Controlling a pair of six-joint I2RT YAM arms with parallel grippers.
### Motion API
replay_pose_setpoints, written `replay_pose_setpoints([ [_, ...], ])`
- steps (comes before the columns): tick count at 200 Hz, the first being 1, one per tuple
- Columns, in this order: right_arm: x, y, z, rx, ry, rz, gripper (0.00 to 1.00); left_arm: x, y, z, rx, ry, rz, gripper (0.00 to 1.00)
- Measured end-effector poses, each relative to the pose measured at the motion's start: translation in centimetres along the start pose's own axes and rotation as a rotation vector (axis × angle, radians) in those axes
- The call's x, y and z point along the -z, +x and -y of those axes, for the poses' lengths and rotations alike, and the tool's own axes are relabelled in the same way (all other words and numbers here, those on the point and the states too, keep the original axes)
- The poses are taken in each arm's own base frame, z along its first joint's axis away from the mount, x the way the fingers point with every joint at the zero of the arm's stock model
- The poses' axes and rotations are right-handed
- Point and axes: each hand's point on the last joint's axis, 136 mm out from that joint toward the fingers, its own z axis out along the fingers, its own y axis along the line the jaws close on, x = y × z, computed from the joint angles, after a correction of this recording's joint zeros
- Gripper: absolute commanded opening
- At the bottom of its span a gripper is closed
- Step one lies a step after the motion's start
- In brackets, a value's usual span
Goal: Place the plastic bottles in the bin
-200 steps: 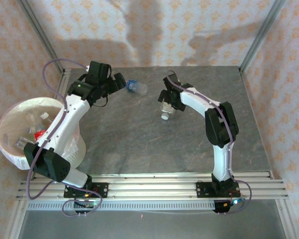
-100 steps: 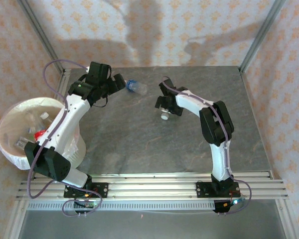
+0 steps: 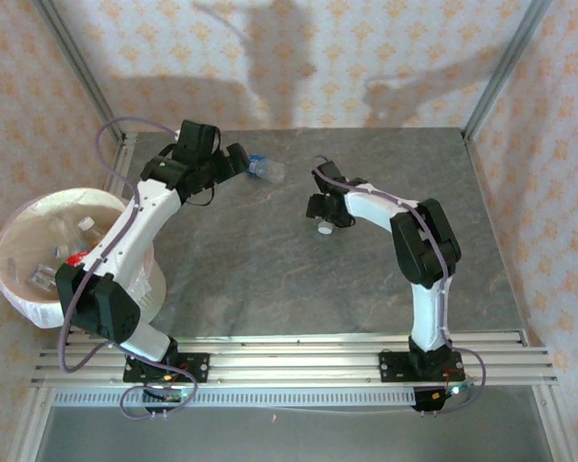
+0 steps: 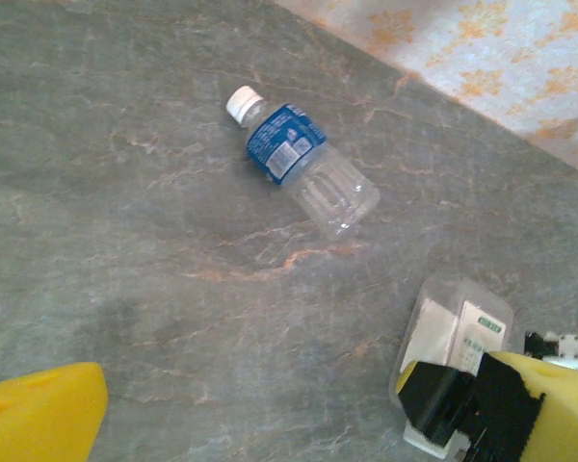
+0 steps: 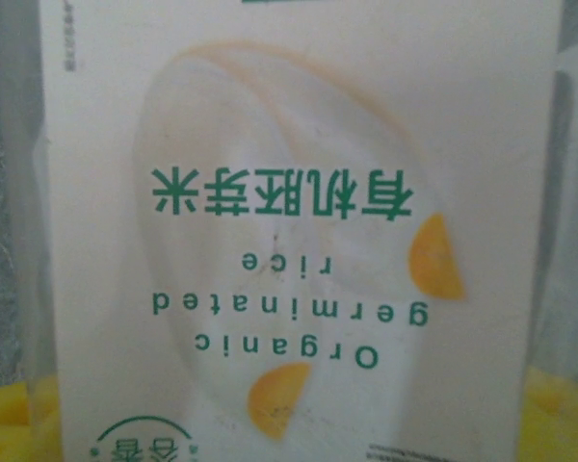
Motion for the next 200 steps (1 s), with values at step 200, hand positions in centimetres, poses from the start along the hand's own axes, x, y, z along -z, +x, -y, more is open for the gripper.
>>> replay_pose_setpoints([
  [200, 15.6, -0.4, -9.0, 0.358, -0.610, 0.328, 0.36, -0.6, 4.1, 12.4, -0.119, 0.549, -0.109, 1.00],
])
